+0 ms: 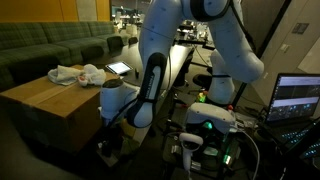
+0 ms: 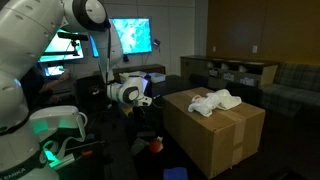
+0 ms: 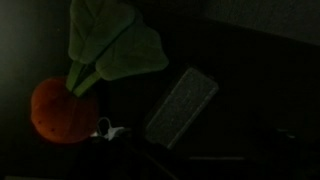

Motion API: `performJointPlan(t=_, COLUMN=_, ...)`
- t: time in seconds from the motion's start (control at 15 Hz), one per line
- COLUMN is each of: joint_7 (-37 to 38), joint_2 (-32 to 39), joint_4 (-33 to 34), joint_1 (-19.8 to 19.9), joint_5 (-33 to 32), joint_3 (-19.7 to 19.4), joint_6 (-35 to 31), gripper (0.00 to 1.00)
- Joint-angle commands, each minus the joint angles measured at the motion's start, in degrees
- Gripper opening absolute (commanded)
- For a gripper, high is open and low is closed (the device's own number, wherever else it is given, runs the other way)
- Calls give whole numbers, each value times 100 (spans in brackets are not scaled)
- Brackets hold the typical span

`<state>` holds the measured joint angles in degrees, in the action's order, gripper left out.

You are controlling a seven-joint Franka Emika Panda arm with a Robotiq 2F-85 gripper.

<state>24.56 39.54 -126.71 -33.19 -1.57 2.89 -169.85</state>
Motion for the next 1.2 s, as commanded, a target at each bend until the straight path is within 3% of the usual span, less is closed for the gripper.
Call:
performJointPlan(t=0.0, joint_7=-286, joint_2=162, joint_4=57, joint_1=364, joint_5=365, joint_3=380, joint_6=-284, gripper=100)
performJointPlan(t=0.4, joint_7=-504, joint_2=526, joint_4=263, joint_1=805, joint_5=674, joint_3=812, joint_6=-488, gripper=100)
performJointPlan(t=1.13, joint_7=-886, joint_2=1128, joint_4=739, joint_1=545, joint_5=547, joint_3=769, joint_6=-586, gripper=100)
